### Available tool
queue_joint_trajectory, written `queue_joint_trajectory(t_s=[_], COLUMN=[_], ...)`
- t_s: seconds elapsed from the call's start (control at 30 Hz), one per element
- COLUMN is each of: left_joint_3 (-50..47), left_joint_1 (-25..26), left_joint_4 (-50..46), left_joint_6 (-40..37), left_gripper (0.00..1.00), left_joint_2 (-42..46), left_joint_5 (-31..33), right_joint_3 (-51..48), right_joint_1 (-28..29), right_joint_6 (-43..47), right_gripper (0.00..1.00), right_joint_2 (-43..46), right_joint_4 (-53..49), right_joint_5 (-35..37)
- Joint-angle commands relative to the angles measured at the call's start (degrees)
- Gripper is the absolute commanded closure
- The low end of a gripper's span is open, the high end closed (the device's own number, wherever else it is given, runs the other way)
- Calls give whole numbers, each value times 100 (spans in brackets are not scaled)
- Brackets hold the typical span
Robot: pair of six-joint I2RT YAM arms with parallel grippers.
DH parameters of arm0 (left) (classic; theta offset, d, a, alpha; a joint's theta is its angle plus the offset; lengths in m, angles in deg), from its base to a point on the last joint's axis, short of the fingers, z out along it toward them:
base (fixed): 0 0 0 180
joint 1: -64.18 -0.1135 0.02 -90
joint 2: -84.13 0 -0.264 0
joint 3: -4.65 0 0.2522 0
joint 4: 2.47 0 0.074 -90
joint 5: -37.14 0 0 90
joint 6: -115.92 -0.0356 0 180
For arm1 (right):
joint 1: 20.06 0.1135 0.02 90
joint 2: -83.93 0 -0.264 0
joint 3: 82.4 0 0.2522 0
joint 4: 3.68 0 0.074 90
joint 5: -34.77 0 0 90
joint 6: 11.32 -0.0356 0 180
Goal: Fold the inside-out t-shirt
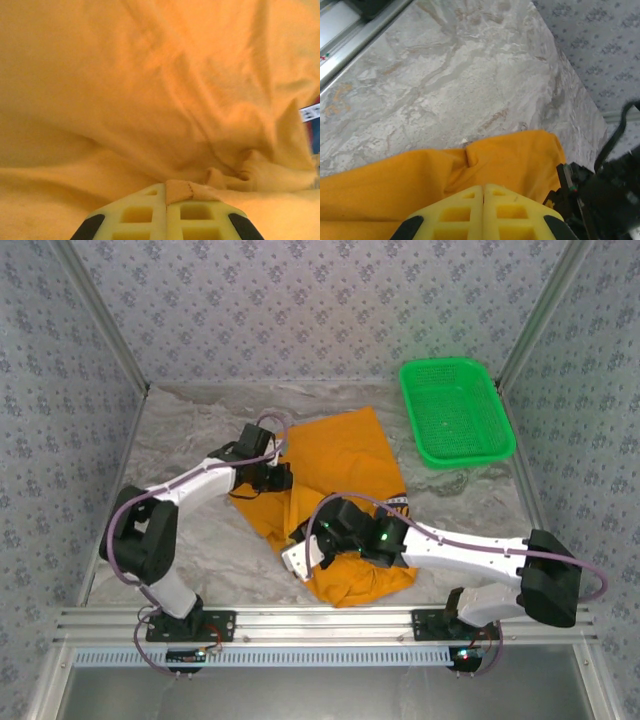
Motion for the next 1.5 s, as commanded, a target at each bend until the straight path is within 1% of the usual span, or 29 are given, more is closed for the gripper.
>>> queue_joint_trajectory(t_s=[0.0,0.07,0.13,0.2,0.23,0.27,0.3,0.4,0.5,0.53,0.57,0.63,0.67,0.73,0.77,0.8,0.83,0.87,0.9,0.93,0.97,1.0,1.07,1.13,1.17,1.27,1.33,1.4,1.47], left_joint_3=[361,499,474,423,354,252,159,-146,-294,-241,-141,182,359,587,682,771,824,854,837,777,694,607,293,29,-47,-3,-110,-523,-871], left_joint_1=[-118,-114,-119,-129,-144,-174,-212,-370,-545,-634,-739,-901,-918,-827,-572,-185,166,570,913,1198,1515,1809,2308,2496,2496,2404,2384,2330,2059], left_joint_4=[-225,-374,-341,-363,-366,-356,-361,-335,-158,-166,-217,-494,-659,-902,-1025,-1096,-1097,-991,-762,-489,-114,262,910,1232,1263,972,940,1094,1003], left_joint_6=[-318,-434,-493,-544,-563,-557,-542,-477,-579,-642,-677,-790,-899,-1208,-1387,-1593,-1813,-1974,-2014,-2010,-2021,-1989,-1947,-2046,-2023,-1891,-1725,-1258,-729], left_gripper=[95,95,95,95,95,95,95,93,89,87,84,72,70,73,75,75,75,74,72,71,69,68,66,65,64,63,64,63,61], left_joint_2=[-409,-490,-403,-252,-148,-26,80,375,494,466,397,293,302,493,649,761,817,830,796,731,619,490,323,267,237,118,180,466,792], left_joint_5=[990,1026,911,770,685,591,510,244,23,10,12,39,154,503,1052,1575,1701,1569,1196,745,254,-46,-213,-226,-152,405,1138,2245,2677], right_joint_3=[-97,-1,95,239,196,16,-154,-361,-388,-333,-183,390,757,1322,1423,1302,1053,727,432,187,-126,-449,-930,-1293,-1388,-1369,-1427,-1575,-1729], right_joint_1=[425,437,406,75,-211,-443,-563,-1032,-1619,-1741,-1774,-1728,-1740,-1828,-1944,-2100,-2290,-2508,-2780,-3074,-3532,-4076,-5136,-5764,-5855,-5615,-5480,-5470,-5489], right_joint_6=[177,-245,-586,-1253,-1600,-1874,-2041,-2389,-3344,-3614,-3729,-3896,-4216,-5360,-6258,-7004,-7426,-7691,-7958,-8209,-8508,-8766,-9188,-9534,-9494,-9229,-9111,-9128,-9092], right_gripper=[100,100,94,95,95,94,91,74,56,56,58,59,58,58,44,33,26,24,18,10,1,2,10,18,20,18,18,21,21], right_joint_2=[-65,-345,-600,-566,-332,-52,239,915,1260,1294,1253,1004,829,556,503,539,636,812,1001,1171,1365,1493,1494,1281,1154,903,800,564,373], right_joint_4=[-216,-233,-281,-393,-380,-124,91,103,15,-151,-493,-1432,-1986,-2777,-3206,-3511,-3711,-3846,-3927,-3949,-3862,-3670,-3384,-3251,-3210,-3258,-3175,-3150,-3130], right_joint_5=[-691,-1289,-1476,-1816,-2208,-2208,-1976,-1171,-723,-382,219,1357,1889,3020,3748,4204,4263,4074,3691,3168,2299,1130,-599,-1683,-1980,-2047,-2128,-2121,-2109])
